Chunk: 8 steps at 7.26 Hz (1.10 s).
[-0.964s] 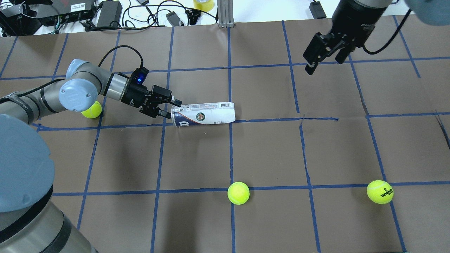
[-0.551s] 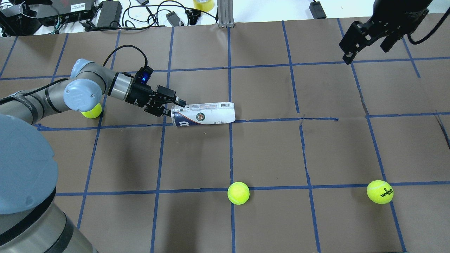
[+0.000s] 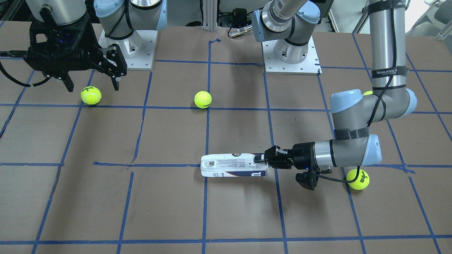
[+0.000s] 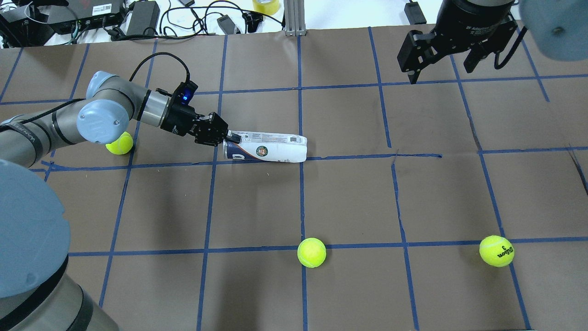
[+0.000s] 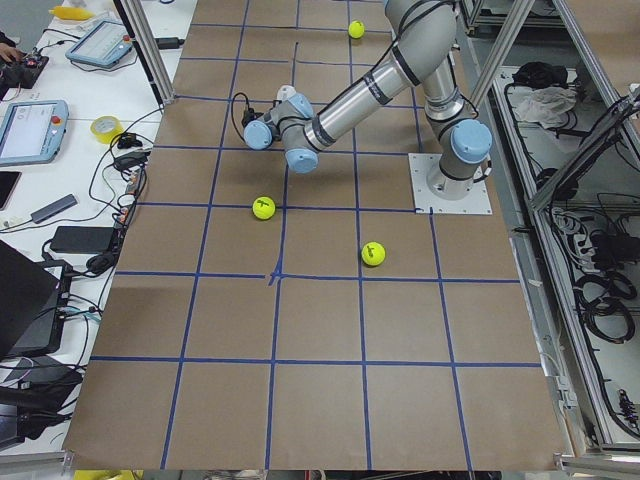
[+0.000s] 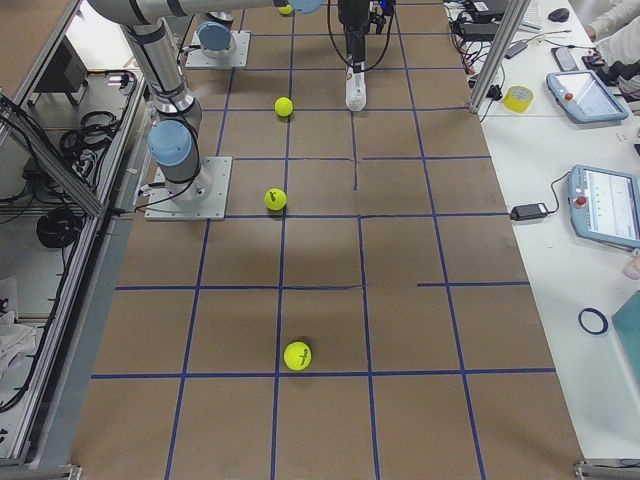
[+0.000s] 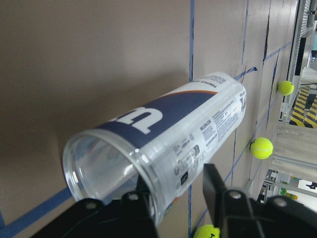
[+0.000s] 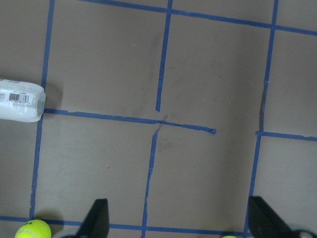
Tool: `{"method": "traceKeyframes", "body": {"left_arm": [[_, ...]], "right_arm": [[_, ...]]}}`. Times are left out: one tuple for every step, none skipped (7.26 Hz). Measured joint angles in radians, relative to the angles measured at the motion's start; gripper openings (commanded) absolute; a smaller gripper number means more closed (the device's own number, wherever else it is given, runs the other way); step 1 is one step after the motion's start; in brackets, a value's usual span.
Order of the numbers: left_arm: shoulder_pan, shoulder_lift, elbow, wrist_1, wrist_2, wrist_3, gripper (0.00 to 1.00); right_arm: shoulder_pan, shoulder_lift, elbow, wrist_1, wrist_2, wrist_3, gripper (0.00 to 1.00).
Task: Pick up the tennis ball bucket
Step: 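Lift the tube with the left gripper and stand it upright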
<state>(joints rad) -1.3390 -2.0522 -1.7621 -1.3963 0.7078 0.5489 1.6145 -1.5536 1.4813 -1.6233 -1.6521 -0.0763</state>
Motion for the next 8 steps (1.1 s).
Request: {"method": "traceKeyframes", "body": {"left_arm": [[-0.005,0.047,0.003,-0.002,0.005,-0.099,0.0],[-0.01,0.1,0.005,-0.006,0.008,-0.192,0.0],[-0.014,0.154,0.007,-0.012,0.007,-0.277,0.0],[-0.026,0.207,0.01,-0.011,0.005,-0.364,0.0],[-0.055,0.251,0.023,-0.002,0.009,-0.454,0.0],[-0.104,0.281,0.063,0.023,0.056,-0.564,0.0],[-0.172,0.289,0.126,0.057,0.171,-0.659,0.0],[-0.245,0.288,0.184,0.076,0.323,-0.712,0.0]], "right_arm": [[0.005,0.001,0.016,-0.051,-0.009,0.021,1.0],[0.006,0.0,0.032,-0.077,-0.008,0.032,1.0],[0.005,-0.003,0.046,-0.088,-0.004,0.035,1.0],[0.003,-0.008,0.05,-0.091,0.0,0.033,1.0],[0.002,-0.014,0.049,-0.093,0.005,0.032,1.0],[0.0,-0.019,0.048,-0.094,0.028,0.035,1.0],[-0.004,-0.019,0.046,-0.095,0.065,0.035,1.0],[-0.007,-0.02,0.046,-0.096,0.084,0.033,1.0]]}}
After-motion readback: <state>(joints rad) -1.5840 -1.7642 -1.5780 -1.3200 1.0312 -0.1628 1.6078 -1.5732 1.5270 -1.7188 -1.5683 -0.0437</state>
